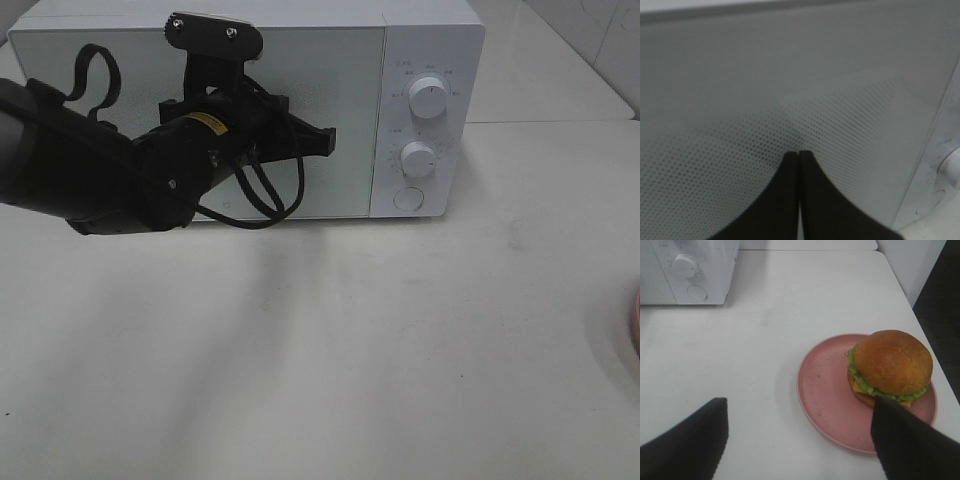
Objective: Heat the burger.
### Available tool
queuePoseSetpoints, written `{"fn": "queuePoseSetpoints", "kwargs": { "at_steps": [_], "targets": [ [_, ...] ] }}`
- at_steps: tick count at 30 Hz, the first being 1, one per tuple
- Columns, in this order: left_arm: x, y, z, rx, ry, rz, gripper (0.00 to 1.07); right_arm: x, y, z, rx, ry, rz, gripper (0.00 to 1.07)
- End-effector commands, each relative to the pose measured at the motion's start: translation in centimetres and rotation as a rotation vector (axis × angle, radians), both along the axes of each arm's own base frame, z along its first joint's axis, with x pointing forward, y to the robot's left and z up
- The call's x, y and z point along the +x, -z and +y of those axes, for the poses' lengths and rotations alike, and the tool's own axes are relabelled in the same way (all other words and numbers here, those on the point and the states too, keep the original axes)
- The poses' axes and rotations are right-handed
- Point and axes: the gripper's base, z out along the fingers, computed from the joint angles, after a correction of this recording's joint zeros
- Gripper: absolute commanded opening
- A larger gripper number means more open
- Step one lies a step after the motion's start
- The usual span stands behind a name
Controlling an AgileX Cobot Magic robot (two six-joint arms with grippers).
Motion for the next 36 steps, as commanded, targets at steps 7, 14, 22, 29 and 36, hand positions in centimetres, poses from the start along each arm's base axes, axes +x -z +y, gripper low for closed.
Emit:
{"fn": "queuePoseSetpoints", "kwargs": {
  "at_steps": [7, 14, 22, 29, 36],
  "targets": [
    [-2.7, -1.3, 0.2, -0.015, 0.024, 0.038, 0.0, -0.3, 0.1, 0.0, 0.003, 0.002, -0.025, 0.76],
    [-4.9, -0.4, 0.7, 0.046, 0.103, 0.221, 0.0, -0.3, 0.1, 0.0, 0.003, 0.002, -0.025, 0.76],
    [-7.9, 0.4, 0.8, 0.178, 0.284, 0.561, 0.85, -0.3, 0.1, 0.0, 0.003, 0.002, -0.025, 0.76],
    [-9.7, -0.6, 1.4, 0.303, 0.402, 0.656, 0.99, -0.3, 0.1, 0.0, 0.003, 0.002, -0.025, 0.76],
    [-11.8, -3.3, 3.1, 0.47, 0.514, 0.694, 0.98, -0.3, 0.1, 0.0, 0.003, 0.002, -0.025, 0.76]
  ]
}}
